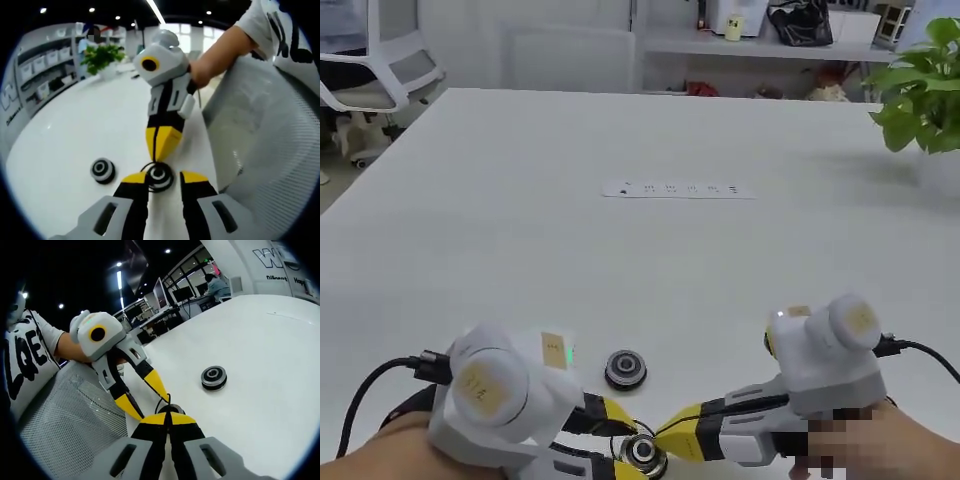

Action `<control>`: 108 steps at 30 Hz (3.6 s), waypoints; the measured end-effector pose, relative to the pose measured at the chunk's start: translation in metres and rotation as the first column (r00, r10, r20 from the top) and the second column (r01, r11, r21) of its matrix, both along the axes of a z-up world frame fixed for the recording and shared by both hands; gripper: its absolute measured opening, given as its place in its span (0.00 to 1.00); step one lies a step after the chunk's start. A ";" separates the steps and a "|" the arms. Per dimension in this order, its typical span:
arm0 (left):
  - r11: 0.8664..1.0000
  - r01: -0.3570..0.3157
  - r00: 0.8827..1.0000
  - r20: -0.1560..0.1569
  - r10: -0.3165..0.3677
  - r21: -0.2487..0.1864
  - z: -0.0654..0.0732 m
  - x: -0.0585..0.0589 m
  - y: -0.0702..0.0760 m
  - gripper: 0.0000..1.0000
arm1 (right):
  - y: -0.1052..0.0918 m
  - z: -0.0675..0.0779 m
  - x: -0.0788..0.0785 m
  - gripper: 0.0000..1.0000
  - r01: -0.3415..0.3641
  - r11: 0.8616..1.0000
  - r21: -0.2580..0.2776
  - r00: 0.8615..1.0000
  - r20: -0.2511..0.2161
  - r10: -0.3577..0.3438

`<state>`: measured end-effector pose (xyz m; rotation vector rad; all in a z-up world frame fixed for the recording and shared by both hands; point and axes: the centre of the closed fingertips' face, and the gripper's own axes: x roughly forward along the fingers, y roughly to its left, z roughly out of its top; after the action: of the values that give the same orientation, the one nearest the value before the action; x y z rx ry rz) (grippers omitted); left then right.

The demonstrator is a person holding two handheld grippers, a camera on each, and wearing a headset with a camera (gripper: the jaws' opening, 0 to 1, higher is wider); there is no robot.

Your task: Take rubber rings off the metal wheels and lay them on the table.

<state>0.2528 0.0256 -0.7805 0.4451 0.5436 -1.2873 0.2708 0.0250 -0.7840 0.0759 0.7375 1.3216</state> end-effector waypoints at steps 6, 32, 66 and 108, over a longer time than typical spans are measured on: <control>1.000 -0.013 1.000 0.014 0.013 -0.016 0.008 0.001 0.003 0.30 | 0.000 0.003 0.002 0.00 0.007 1.000 0.008 1.000 0.006 -0.007; 0.994 -0.080 0.996 0.028 0.082 -0.068 0.029 -0.002 0.029 0.44 | 0.001 0.013 0.003 0.00 0.010 1.000 0.021 1.000 0.011 -0.010; 0.979 -0.181 0.982 0.043 0.185 -0.090 0.040 0.005 0.068 0.57 | 0.009 0.034 0.016 0.00 0.024 0.999 0.031 0.999 0.035 -0.025; 0.964 -0.256 0.964 0.054 0.260 -0.072 0.042 0.006 0.102 0.62 | 0.060 0.014 0.023 0.00 -0.043 0.998 -0.038 0.998 0.037 0.045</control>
<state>0.2586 0.1275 -0.7387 0.3469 0.4884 -1.0336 0.2937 0.0850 -0.7703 0.0051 0.7353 1.3471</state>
